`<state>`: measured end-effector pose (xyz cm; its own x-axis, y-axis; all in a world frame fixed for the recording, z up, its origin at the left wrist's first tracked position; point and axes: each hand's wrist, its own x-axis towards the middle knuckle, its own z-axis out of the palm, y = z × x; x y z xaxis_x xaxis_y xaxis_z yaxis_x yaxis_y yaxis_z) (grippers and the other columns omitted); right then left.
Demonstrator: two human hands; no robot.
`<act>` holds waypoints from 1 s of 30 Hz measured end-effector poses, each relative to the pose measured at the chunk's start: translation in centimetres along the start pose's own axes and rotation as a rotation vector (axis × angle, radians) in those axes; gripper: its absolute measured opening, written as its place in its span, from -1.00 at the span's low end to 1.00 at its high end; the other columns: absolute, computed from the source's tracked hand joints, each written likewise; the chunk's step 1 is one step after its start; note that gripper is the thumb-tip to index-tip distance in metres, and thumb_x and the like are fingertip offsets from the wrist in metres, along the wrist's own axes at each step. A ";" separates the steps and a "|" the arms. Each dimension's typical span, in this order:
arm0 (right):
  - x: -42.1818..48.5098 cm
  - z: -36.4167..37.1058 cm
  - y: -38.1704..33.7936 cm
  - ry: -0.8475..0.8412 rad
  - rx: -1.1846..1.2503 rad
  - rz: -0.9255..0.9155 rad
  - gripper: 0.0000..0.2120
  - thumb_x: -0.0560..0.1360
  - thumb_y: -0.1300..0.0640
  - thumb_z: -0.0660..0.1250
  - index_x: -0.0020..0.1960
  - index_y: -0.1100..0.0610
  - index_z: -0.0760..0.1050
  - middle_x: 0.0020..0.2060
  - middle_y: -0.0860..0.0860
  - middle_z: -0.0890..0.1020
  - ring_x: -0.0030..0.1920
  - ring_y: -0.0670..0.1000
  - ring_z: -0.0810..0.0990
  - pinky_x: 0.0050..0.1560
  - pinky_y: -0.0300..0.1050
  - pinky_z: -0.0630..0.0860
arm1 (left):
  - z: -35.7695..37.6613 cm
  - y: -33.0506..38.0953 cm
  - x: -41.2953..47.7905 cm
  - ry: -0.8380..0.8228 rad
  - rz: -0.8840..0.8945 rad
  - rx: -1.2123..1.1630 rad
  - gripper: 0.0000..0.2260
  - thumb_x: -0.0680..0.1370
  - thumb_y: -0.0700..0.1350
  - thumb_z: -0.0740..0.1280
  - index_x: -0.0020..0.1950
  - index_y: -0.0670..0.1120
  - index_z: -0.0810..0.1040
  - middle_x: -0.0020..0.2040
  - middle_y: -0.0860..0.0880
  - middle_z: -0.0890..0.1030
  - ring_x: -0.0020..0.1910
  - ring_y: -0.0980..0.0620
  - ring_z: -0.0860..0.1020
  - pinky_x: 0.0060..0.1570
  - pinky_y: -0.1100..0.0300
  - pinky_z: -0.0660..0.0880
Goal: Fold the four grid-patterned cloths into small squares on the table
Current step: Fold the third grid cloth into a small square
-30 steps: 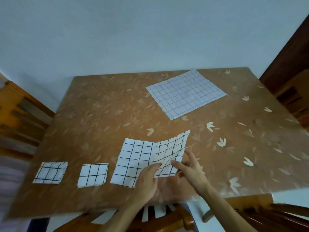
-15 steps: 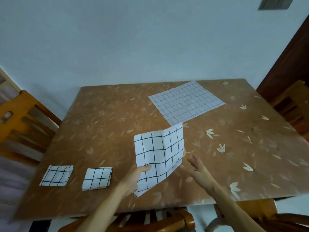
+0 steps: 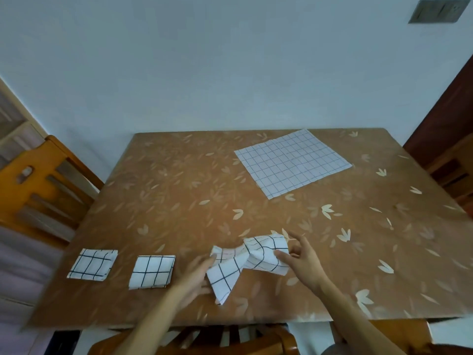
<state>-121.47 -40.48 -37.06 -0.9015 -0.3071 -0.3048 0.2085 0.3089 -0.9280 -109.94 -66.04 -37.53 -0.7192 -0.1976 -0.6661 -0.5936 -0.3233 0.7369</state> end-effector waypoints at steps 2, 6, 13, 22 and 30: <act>0.2 -0.3 -0.2 0.034 -0.009 -0.025 -0.35 0.44 0.10 0.52 0.44 -0.02 0.31 -0.11 0.08 0.68 -0.06 -0.04 0.67 -0.01 -0.15 0.59 | -0.2 -0.5 -0.2 -0.008 0.015 0.009 -0.56 0.54 0.06 0.40 0.33 0.02 0.31 0.12 -0.12 0.67 0.00 -0.17 0.69 -0.07 -0.03 0.62; 0.4 -0.9 -1.6 0.036 -0.048 -0.122 -0.40 0.46 0.10 0.50 0.42 -0.10 0.32 -0.25 -0.02 0.57 -0.26 -0.19 0.59 -0.21 -0.31 0.51 | -0.8 0.2 -0.5 0.015 0.214 0.063 -0.53 0.49 -0.07 0.48 0.33 0.16 0.40 0.10 -0.12 0.69 0.06 -0.07 0.68 0.00 0.02 0.63; 0.8 -2.2 -4.4 0.067 -0.030 -0.231 -0.67 0.48 0.11 0.48 0.19 -0.15 0.58 -0.19 0.07 0.66 -0.12 -0.01 0.65 -0.11 -0.28 0.53 | -1.3 3.4 -1.5 0.007 0.434 0.203 -0.66 0.47 -0.19 0.49 0.22 0.02 0.59 0.02 -0.06 0.72 0.03 0.03 0.67 0.00 0.19 0.58; 0.6 -3.7 -5.8 -0.023 -0.110 -0.229 -0.74 0.36 0.18 0.58 0.03 0.03 0.69 -0.24 -0.06 0.70 -0.23 -0.14 0.64 -0.13 -0.34 0.53 | -1.8 5.5 -1.3 0.220 0.671 0.365 -0.76 0.41 -0.28 0.53 0.01 -0.02 0.69 -0.16 -0.07 0.73 -0.12 0.03 0.69 -0.06 0.26 0.57; 0.4 -3.8 -5.2 0.027 -0.590 -0.355 -0.89 0.44 -0.02 0.49 -0.12 -0.01 0.62 -0.17 -0.11 0.59 -0.16 -0.06 0.56 -0.15 -0.23 0.49 | -2.6 5.9 -1.6 0.403 0.925 0.791 -0.94 0.47 -0.11 0.50 -0.08 0.03 0.70 -0.07 0.13 0.58 -0.07 0.22 0.56 -0.06 0.48 0.39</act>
<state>-124.34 -38.84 -31.52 -0.8880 -0.4598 0.0084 -0.3353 0.6347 -0.6962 -111.32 -70.03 -32.39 -0.8997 -0.3628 0.2429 -0.0853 0.6917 0.7172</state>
